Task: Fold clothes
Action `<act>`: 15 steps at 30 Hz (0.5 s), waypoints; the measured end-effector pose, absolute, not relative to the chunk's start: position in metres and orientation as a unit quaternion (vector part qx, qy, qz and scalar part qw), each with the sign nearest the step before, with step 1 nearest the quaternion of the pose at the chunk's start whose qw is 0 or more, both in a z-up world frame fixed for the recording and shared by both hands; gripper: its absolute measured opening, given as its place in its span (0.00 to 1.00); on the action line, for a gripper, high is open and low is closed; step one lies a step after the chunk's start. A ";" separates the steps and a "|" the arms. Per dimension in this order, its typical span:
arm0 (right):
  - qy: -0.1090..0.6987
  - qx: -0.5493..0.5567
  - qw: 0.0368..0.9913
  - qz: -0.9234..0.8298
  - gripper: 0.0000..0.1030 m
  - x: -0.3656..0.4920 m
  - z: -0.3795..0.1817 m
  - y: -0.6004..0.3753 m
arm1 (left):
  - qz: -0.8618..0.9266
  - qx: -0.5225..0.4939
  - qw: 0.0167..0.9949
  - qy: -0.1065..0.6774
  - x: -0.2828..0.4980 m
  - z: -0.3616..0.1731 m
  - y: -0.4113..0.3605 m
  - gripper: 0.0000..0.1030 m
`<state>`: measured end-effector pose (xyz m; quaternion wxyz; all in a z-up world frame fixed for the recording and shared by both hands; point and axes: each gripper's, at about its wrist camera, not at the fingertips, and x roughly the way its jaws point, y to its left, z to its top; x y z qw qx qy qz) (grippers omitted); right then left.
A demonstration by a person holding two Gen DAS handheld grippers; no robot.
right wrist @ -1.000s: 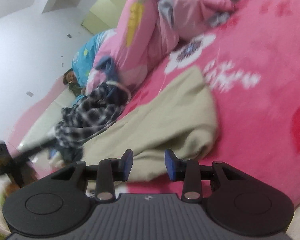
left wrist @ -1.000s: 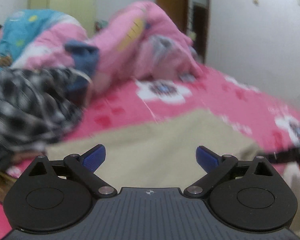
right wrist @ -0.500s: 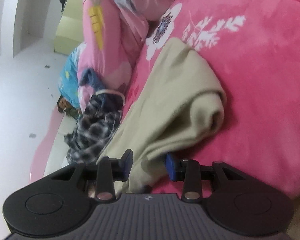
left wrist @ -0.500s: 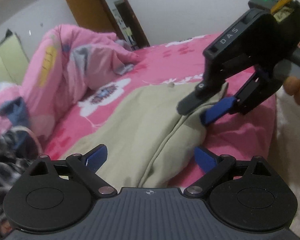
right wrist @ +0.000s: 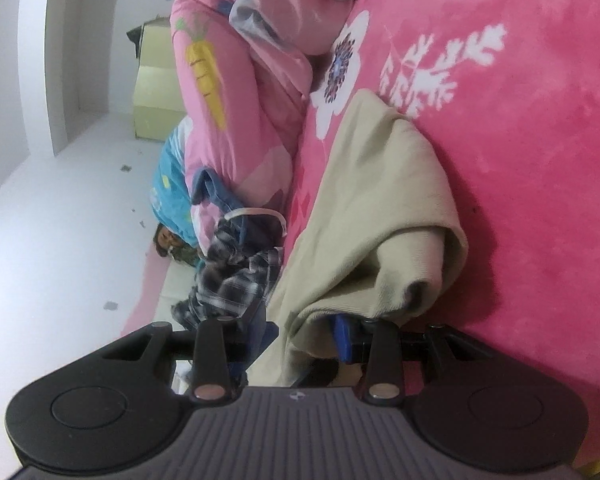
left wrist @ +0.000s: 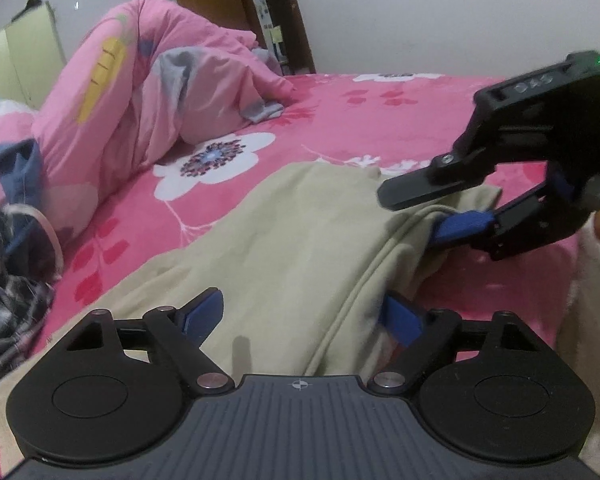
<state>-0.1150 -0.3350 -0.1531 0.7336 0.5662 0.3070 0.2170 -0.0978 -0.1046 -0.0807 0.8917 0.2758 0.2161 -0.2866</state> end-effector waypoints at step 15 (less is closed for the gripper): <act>0.282 0.559 0.744 0.233 0.38 -0.115 -0.144 -0.337 | -0.255 0.266 0.910 0.190 -0.095 -0.067 -0.105 0.49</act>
